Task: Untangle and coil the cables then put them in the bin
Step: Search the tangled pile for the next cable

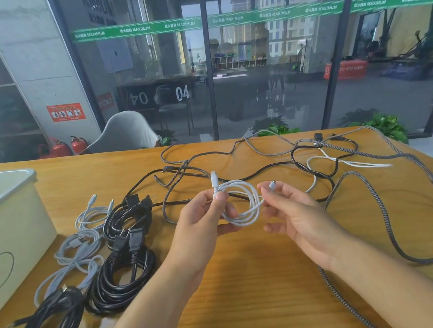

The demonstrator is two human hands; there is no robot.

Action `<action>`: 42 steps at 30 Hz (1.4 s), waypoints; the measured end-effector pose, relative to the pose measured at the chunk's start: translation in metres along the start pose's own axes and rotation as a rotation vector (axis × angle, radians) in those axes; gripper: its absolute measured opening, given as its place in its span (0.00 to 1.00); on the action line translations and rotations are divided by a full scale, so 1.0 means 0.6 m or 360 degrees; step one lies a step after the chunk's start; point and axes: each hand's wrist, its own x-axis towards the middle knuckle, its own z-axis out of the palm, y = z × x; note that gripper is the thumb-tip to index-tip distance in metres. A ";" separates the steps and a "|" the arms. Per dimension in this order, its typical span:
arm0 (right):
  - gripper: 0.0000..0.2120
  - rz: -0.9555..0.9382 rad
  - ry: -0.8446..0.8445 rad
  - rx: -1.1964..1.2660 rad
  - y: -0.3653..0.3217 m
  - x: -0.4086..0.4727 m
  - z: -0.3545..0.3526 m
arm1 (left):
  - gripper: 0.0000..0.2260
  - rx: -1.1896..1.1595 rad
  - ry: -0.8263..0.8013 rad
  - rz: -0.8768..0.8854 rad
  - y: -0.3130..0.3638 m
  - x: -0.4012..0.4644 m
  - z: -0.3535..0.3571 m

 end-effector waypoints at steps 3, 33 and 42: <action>0.20 0.0036 -0.0122 -0.0107 0.003 -0.001 0.002 | 0.15 -0.0023 -0.0044 -0.0028 -0.001 -0.001 0.003; 0.11 -0.0261 -0.0327 -0.0224 0.034 -0.032 0.053 | 0.22 0.0099 0.0062 0.0053 0.027 -0.013 0.018; 0.09 -0.0248 -0.0194 -0.0243 0.040 -0.030 0.049 | 0.14 0.0292 0.0197 0.0322 0.015 -0.013 0.016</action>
